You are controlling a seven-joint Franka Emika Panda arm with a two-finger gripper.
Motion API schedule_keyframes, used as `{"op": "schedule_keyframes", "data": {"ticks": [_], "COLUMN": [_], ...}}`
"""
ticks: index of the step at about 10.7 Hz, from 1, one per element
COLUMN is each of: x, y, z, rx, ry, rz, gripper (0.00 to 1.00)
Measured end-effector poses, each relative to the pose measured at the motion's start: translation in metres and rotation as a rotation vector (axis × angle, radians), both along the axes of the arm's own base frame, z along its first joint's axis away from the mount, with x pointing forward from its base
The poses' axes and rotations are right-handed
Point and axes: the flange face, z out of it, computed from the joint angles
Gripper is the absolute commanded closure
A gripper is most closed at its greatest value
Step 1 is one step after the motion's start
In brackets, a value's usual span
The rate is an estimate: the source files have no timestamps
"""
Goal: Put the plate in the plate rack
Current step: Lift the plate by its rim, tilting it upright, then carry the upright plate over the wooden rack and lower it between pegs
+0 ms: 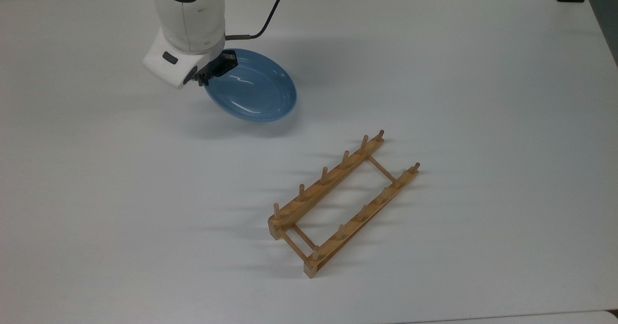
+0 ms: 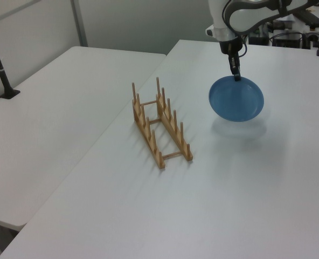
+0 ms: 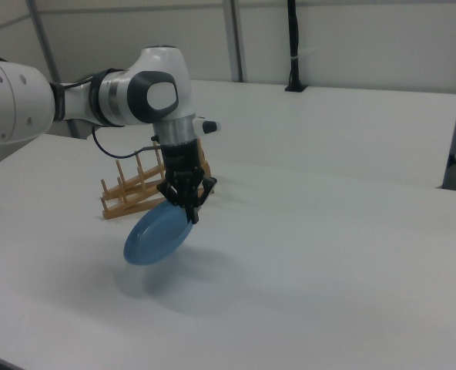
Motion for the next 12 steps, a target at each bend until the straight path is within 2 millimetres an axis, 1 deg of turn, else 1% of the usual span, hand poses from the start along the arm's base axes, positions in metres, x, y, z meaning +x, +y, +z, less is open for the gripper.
{"op": "schedule_keyframes", "data": {"ticks": [2, 3, 4, 5, 7, 8, 10, 12], "x": [-0.003, -0.006, -0.008, -0.009, -0.006, -0.002, 0.008, 0.029], "y": [-0.001, -0.001, -0.002, -0.002, 0.002, 0.01, 0.049, 0.092], "z": [0.006, 0.017, 0.032, 0.048, 0.073, 0.084, 0.115, 0.141], "rx": [0.0, 0.004, 0.006, 0.005, 0.003, 0.002, -0.006, 0.0], "ry": [0.023, 0.048, 0.063, 0.055, 0.01, -0.015, -0.11, -0.361], "rz": [0.008, 0.019, 0.026, 0.026, 0.033, 0.046, 0.075, -0.018], "gripper": [1.0, 1.0, 1.0, 1.0, 1.0, 1.0, 1.0, 1.0]}}
